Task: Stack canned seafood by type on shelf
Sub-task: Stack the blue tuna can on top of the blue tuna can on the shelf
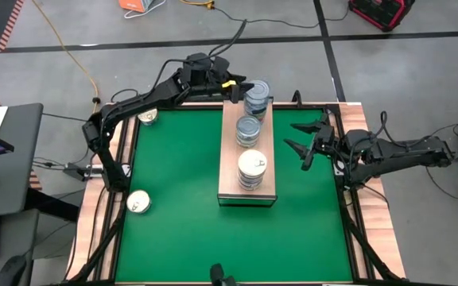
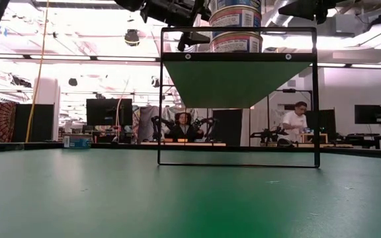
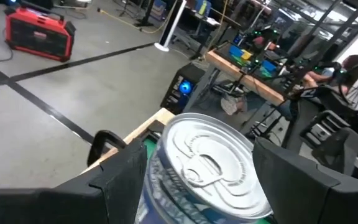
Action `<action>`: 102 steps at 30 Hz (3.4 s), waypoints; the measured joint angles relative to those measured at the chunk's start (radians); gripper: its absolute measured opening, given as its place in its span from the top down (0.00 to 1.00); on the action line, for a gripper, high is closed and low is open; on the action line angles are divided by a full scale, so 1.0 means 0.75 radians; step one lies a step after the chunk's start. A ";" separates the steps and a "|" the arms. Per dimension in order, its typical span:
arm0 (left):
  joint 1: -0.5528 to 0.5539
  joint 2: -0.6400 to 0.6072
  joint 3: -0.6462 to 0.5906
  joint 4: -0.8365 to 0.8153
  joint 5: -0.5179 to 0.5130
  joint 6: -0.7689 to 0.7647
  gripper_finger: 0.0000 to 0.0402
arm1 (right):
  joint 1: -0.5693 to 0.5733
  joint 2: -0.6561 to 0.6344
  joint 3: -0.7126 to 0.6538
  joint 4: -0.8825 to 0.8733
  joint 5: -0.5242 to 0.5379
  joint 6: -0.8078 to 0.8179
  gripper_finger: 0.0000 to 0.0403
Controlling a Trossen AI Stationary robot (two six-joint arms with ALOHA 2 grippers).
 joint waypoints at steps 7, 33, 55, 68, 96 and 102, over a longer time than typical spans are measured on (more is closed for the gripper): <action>0.030 -0.059 -0.002 -0.027 -0.072 0.192 0.30 | 0.000 0.000 0.000 -0.023 0.000 0.007 0.27; 0.189 -0.236 -0.534 -1.249 -1.011 0.795 0.30 | 0.004 0.027 0.000 -0.055 -0.004 0.085 0.27; 0.455 -0.237 -0.969 -0.891 -1.117 0.868 0.50 | 0.004 0.027 0.000 -0.050 -0.004 0.074 0.27; 0.454 -0.237 -1.151 -0.765 -1.149 1.014 0.78 | 0.004 0.027 0.000 -0.039 -0.004 0.070 0.27; -0.260 -0.235 -0.908 -1.538 -0.731 0.408 1.00 | 0.004 0.028 0.000 -0.034 -0.004 0.079 0.27; -0.333 -0.287 -0.737 -1.593 -1.048 0.482 0.93 | 0.004 0.028 0.000 -0.035 -0.005 0.081 0.27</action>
